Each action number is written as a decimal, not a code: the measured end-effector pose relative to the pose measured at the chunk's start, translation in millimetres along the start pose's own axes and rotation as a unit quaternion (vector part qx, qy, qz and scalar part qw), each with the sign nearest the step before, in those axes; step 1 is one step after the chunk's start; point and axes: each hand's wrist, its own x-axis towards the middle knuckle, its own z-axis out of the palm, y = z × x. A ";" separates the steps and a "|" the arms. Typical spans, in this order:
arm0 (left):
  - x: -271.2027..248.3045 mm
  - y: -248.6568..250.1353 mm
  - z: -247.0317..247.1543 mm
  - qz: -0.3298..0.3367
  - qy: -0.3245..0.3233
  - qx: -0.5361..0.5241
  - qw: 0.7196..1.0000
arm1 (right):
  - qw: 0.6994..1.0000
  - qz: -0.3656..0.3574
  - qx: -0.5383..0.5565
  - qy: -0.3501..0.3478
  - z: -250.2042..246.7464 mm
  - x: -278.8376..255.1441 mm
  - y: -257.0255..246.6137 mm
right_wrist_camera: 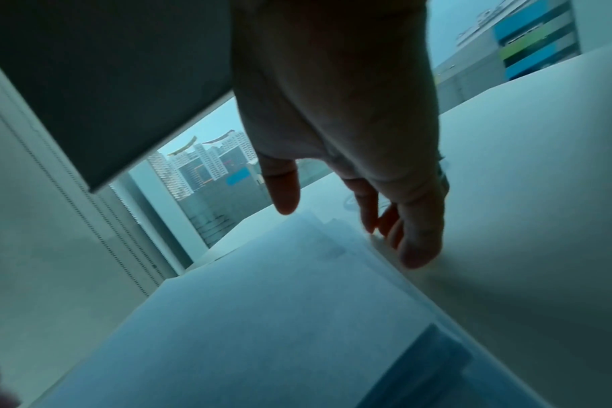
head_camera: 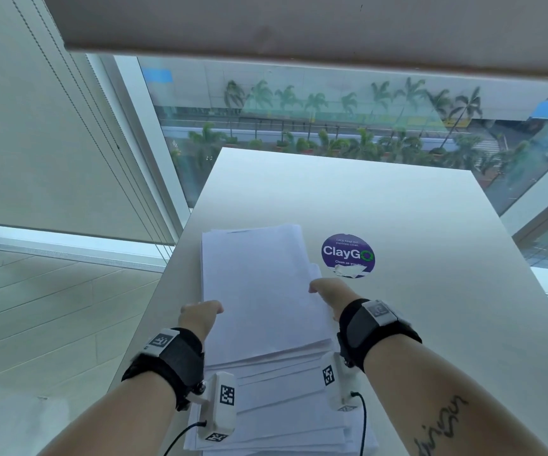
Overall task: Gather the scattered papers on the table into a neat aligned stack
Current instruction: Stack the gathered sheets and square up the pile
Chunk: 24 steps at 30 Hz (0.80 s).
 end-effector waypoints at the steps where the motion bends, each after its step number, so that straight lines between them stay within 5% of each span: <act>1: -0.2 0.4 0.3 0.003 -0.016 0.005 1.000 | 0.999 0.005 0.035 -0.004 -1.1 1.9 -0.3; 8: 1.2 -4.0 -2.5 0.037 -0.100 -0.013 0.994 | 0.996 0.062 0.062 0.007 10.6 17.2 -12.3; 17: 8.1 -4.3 2.2 -0.022 -0.070 -0.068 0.995 | 0.997 0.076 -0.018 0.027 22.4 29.0 -7.0; 24: 7.2 -2.8 0.1 -0.002 -0.100 -0.027 0.995 | 0.996 0.078 0.012 0.036 26.9 37.6 -4.7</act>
